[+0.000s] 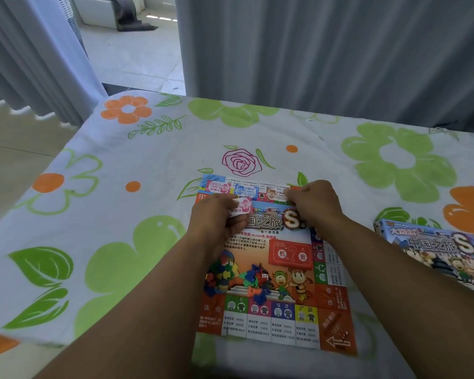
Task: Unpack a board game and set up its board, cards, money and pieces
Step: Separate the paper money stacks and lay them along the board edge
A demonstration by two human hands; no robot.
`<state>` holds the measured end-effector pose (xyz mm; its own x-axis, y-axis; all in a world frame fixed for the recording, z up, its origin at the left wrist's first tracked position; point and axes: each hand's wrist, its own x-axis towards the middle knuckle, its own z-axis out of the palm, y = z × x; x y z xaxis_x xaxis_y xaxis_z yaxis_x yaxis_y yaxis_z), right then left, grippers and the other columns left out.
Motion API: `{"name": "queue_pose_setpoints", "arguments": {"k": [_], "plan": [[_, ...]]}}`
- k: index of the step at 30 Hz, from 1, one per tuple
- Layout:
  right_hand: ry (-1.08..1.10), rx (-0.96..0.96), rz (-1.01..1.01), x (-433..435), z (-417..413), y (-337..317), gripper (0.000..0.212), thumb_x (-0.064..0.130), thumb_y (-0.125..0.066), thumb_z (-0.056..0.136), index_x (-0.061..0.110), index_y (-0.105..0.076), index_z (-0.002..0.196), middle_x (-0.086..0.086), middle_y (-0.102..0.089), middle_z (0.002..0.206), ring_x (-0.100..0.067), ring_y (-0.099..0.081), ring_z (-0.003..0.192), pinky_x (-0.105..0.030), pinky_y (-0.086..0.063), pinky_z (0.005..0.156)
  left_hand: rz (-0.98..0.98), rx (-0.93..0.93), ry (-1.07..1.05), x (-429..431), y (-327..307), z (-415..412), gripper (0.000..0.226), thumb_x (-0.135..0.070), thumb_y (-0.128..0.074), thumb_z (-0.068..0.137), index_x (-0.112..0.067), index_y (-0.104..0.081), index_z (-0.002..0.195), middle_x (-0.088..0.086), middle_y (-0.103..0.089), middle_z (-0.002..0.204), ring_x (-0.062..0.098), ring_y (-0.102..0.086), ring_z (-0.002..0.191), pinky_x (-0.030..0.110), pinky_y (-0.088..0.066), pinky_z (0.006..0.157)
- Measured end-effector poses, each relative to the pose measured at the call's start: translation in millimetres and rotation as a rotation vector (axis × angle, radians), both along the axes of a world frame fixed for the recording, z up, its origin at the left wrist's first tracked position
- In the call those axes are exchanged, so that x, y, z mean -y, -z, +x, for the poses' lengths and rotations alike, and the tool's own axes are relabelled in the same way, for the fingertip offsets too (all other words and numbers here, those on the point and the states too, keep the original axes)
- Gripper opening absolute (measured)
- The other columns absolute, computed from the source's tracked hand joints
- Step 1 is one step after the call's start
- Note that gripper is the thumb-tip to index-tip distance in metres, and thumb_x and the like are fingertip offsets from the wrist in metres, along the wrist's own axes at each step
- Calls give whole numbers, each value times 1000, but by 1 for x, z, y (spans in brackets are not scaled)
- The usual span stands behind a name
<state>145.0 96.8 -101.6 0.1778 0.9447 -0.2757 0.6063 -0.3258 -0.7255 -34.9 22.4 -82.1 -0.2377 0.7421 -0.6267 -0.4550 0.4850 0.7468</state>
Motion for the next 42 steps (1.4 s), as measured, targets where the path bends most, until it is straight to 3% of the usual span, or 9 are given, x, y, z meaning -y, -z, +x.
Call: {"name": "queue_pose_setpoints", "arguments": {"k": [4,7,10,15,20,24,28,33,42], "plan": [[-114,-77,76,7,-13,-15,32,36,-71,90,9,-57,80,-8,-69,82,-27,-69,72,-39,-54,64,20,-21,17,2,0,-3,19,5,-52,95,-6,-64,106,18,-70,95,20,-68,67,28,-59,58],[-356,-281,5,18,-30,-29,35,39,-72,89,5,-64,92,-8,-69,81,-18,-60,54,-29,-45,46,64,-23,16,4,-1,-3,15,3,-58,94,-2,-61,109,16,-71,85,17,-66,59,26,-57,56],[-454,-324,-10,24,-42,-30,32,29,-79,85,2,-64,94,-9,-66,71,-13,-58,49,-27,-45,43,97,-57,39,6,0,-5,16,1,-62,92,3,-62,108,13,-66,72,18,-60,56,27,-56,56],[-414,-348,-49,21,-46,-23,21,16,-75,89,-3,-65,92,-10,-65,66,-14,-58,51,-26,-47,45,80,-20,15,7,-5,-10,7,-3,-61,95,-2,-63,101,14,-68,79,19,-64,61,30,-59,62],[-368,-404,-121,17,-53,-19,19,14,-68,93,-3,-67,88,-12,-68,76,-15,-59,56,-28,-48,48,62,30,-1,8,-7,-21,31,15,-48,90,-4,-63,109,22,-71,93,24,-71,71,32,-62,67],[-348,-444,-145,17,-62,-20,19,16,-63,97,0,-67,89,-11,-69,78,-16,-58,56,-28,-47,47,68,21,-16,11,-9,-28,29,13,-48,92,-6,-64,107,21,-72,93,23,-72,73,34,-63,72],[-254,-497,-141,14,-68,-19,25,22,-57,101,0,-68,94,-10,-68,78,-15,-56,54,-27,-46,45,35,-10,-23,13,-8,-31,20,9,-52,93,-6,-62,104,19,-72,91,20,-70,67,30,-62,65],[-83,-583,-113,10,-77,-17,17,14,-67,94,-3,-67,90,-11,-59,74,-13,-50,52,-27,-49,48,-29,-77,-15,16,-4,-40,11,1,-55,95,-4,-62,102,19,-73,89,24,-69,71,33,-61,66],[9,-484,-53,7,-113,-7,7,2,-70,89,-1,-69,83,-16,-70,71,-23,-65,59,-34,-59,54,-56,-109,11,20,-2,-54,6,-10,-59,97,-6,-62,99,18,-74,75,25,-66,65,28,-58,52]]}}
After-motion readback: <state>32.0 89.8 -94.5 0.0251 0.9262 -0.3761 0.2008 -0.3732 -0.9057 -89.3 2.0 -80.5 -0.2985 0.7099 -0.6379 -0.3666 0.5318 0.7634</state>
